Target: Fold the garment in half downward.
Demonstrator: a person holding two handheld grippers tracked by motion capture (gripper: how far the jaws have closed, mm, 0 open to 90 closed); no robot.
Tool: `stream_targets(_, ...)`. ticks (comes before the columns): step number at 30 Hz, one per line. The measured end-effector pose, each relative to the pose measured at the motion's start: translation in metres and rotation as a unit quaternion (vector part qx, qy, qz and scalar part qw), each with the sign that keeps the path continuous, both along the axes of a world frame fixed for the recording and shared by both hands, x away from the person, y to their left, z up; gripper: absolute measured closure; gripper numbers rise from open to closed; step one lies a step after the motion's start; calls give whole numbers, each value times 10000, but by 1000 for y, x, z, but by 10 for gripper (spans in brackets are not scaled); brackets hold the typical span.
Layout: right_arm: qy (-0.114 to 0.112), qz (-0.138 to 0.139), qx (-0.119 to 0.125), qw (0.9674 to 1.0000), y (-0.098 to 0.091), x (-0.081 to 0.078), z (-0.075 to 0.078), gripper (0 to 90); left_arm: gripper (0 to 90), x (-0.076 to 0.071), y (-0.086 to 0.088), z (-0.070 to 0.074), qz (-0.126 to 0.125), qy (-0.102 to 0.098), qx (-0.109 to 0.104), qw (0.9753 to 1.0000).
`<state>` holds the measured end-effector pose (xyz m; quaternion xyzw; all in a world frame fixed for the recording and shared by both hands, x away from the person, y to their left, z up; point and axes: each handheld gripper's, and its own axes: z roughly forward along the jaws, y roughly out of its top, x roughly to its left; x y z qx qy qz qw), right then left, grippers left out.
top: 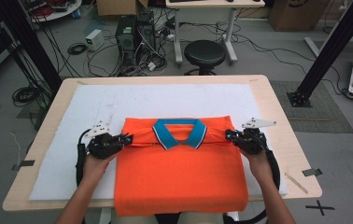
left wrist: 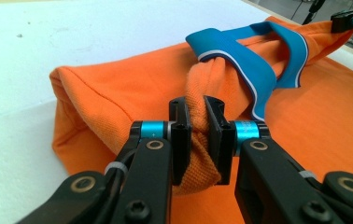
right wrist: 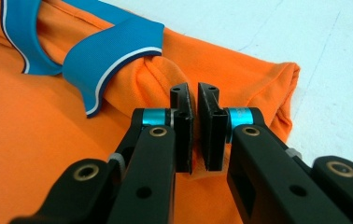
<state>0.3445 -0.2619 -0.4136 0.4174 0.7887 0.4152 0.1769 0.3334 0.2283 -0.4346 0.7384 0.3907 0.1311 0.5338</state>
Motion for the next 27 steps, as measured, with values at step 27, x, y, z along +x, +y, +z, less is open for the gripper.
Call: stream_targets(27,-188,218,229,9993,-14,-71,4,854,815,-64,7,-3,-550,78,-97,9984)
